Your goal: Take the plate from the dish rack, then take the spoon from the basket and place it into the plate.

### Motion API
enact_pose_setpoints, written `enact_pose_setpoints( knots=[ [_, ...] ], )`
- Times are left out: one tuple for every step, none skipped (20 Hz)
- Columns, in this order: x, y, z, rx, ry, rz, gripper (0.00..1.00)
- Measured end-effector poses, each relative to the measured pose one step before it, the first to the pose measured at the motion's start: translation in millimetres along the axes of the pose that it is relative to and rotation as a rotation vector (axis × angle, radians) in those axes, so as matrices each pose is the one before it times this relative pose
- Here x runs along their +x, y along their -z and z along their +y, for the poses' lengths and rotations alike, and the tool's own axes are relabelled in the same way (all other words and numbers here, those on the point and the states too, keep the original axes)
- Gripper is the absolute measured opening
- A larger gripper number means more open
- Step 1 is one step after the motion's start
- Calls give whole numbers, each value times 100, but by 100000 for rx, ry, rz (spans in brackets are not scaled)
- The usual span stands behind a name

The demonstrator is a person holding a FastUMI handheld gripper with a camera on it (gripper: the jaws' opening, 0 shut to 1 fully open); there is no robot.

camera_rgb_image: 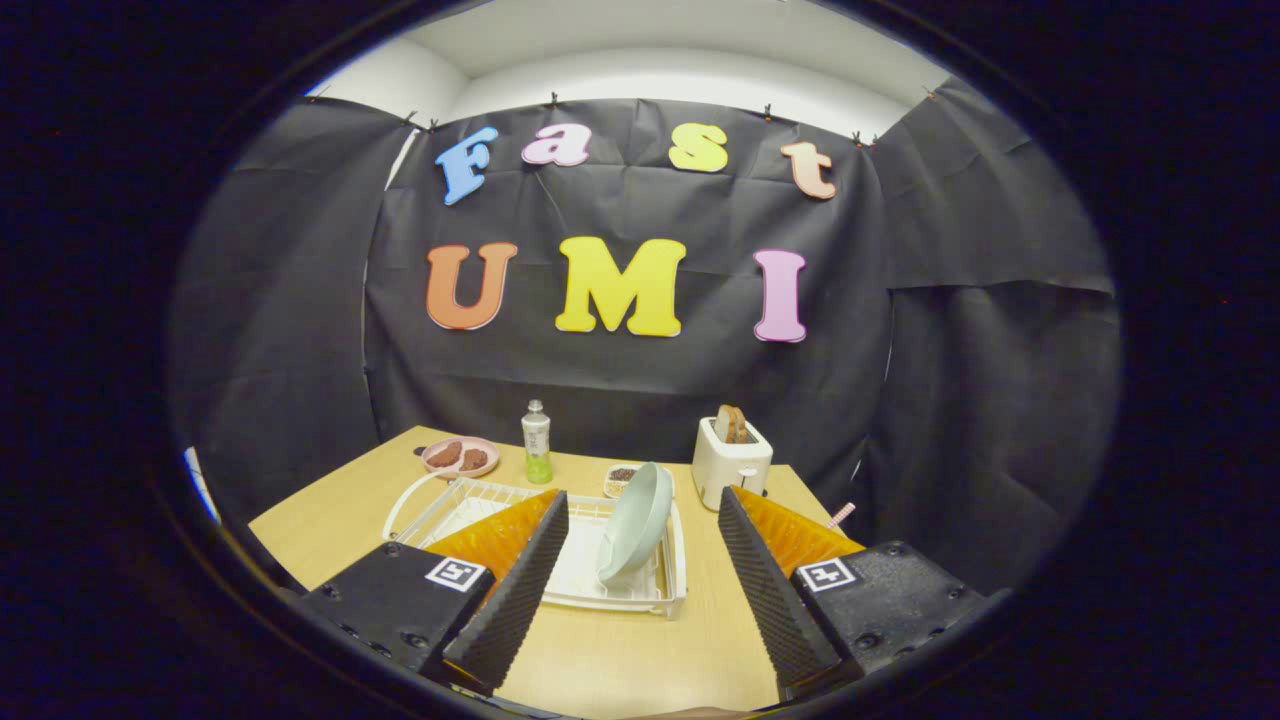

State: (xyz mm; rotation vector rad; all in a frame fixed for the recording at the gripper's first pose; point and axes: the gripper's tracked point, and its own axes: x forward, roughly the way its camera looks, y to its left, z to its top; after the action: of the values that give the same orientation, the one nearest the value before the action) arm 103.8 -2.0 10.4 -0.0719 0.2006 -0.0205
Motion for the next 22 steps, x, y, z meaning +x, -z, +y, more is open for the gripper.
enact_pose_setpoints(
  knots=[
    [1637, -113, -45, -40, 314, 3889, 97],
    [1580, -223, -31, 43, 199, 4226, 96],
    [1585, -376, -37, 104, -72, 3757, 95],
    [1387, -323, -16, -804, 464, 3519, 95],
    [1537, -253, -64, -699, 546, 3658, 94],
    [1572, -111, 47, -1573, 398, 4784, 94],
    [1247, 21, 183, -1713, -480, 4889, 94],
    [1156, -327, 190, 11, -628, 3437, 93],
    [1022, -354, 116, -313, -556, 2798, 93],
    [1002, -476, -153, 688, 1255, 2551, 93],
    [678, -52, 149, -854, 555, 3447, 93],
    [923, -111, -85, -1674, 1785, 4234, 91],
    [1020, -175, -106, -1162, 2605, 3459, 89],
    [883, -9, -76, -1952, 2633, 4569, 86],
    [849, -492, 204, -1429, 1686, 2431, 83],
    [760, -372, -163, -3307, 2837, 3426, 80],
    [519, -508, -483, -508, 2741, 1874, 76],
    [290, -612, -24, -1014, 2345, 2713, 72],
    [94, -472, 51, -546, 927, 2756, 63],
    [116, 25, 121, -200, 1607, 5051, 54],
    [305, -103, 202, -601, 912, 3407, 45],
    [407, 92, 28, -2066, 2389, 4390, 40]
  ],
)
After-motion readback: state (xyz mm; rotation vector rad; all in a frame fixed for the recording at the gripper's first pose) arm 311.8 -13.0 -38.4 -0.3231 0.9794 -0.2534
